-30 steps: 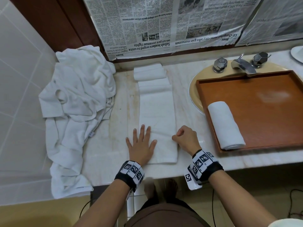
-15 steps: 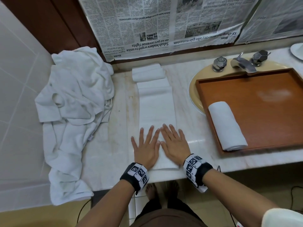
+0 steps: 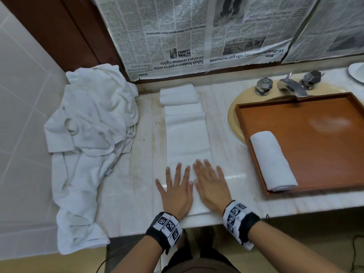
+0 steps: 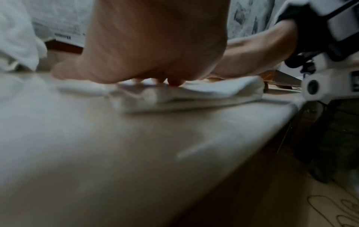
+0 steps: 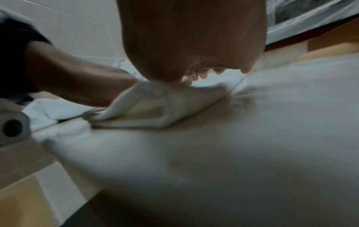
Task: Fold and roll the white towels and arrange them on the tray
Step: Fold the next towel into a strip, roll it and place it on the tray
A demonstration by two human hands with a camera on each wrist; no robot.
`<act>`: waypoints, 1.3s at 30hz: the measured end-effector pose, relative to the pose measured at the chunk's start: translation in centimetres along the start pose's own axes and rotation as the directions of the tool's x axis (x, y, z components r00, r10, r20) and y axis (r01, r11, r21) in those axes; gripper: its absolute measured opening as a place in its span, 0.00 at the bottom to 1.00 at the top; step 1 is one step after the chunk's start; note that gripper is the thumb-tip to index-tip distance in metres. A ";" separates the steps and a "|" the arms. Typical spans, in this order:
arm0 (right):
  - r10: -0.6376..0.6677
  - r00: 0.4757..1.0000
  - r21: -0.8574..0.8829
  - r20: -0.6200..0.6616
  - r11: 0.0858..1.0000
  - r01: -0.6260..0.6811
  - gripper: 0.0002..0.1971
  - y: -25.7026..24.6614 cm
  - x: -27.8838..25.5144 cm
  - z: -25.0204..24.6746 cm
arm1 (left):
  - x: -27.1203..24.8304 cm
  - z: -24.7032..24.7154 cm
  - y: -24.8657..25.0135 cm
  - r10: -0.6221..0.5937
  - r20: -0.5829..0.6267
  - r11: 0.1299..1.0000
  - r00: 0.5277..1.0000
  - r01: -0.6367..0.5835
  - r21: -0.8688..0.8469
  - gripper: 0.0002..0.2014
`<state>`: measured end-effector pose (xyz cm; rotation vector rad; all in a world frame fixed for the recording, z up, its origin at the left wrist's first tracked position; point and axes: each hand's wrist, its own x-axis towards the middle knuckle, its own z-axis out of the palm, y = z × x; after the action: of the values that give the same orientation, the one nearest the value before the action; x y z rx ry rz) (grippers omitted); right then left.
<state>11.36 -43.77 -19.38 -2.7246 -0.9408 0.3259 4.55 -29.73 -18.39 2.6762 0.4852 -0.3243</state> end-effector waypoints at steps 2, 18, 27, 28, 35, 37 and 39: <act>0.005 1.000 0.003 0.018 1.000 -0.005 0.28 -0.7 -1.2 1.0 | -0.3 0.5 -0.2 0.001 -0.009 1.000 1.000 -0.001 0.018 0.26; 0.002 0.998 -0.071 0.055 0.997 0.002 0.31 1.9 -4.6 1.0 | -4.0 0.8 -2.5 -0.003 -0.034 1.000 0.999 0.004 0.026 0.25; -0.016 0.991 0.077 -0.136 0.997 0.027 0.24 0.9 -7.8 -1.1 | -5.4 0.1 -5.7 0.284 -0.149 0.947 0.947 -0.301 -0.110 0.23; -0.051 0.991 0.087 -0.122 0.994 0.062 0.23 0.7 -8.2 -1.0 | -5.6 0.2 -6.3 0.324 -0.160 0.933 0.932 -0.343 -0.110 0.22; -0.151 0.985 -0.074 -0.079 0.987 0.146 0.21 -0.3 -8.1 -1.4 | -5.8 -0.4 -7.2 0.497 -0.122 0.865 0.859 -0.501 -0.001 0.23; -0.159 0.984 -0.121 -0.084 0.982 0.148 0.20 -0.7 -7.9 -1.5 | -5.8 -0.5 -6.5 0.526 -0.110 0.850 0.843 -0.520 0.080 0.22; -0.133 0.989 -0.140 -0.064 0.983 0.123 0.19 -0.8 -7.6 -1.4 | -5.9 -0.5 -5.5 0.518 -0.105 0.851 0.849 -0.498 0.166 0.19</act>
<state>5.46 -48.11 -16.83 -2.7580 -1.1500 0.1423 -2.86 -26.51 -18.07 2.8382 -0.2306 -0.0001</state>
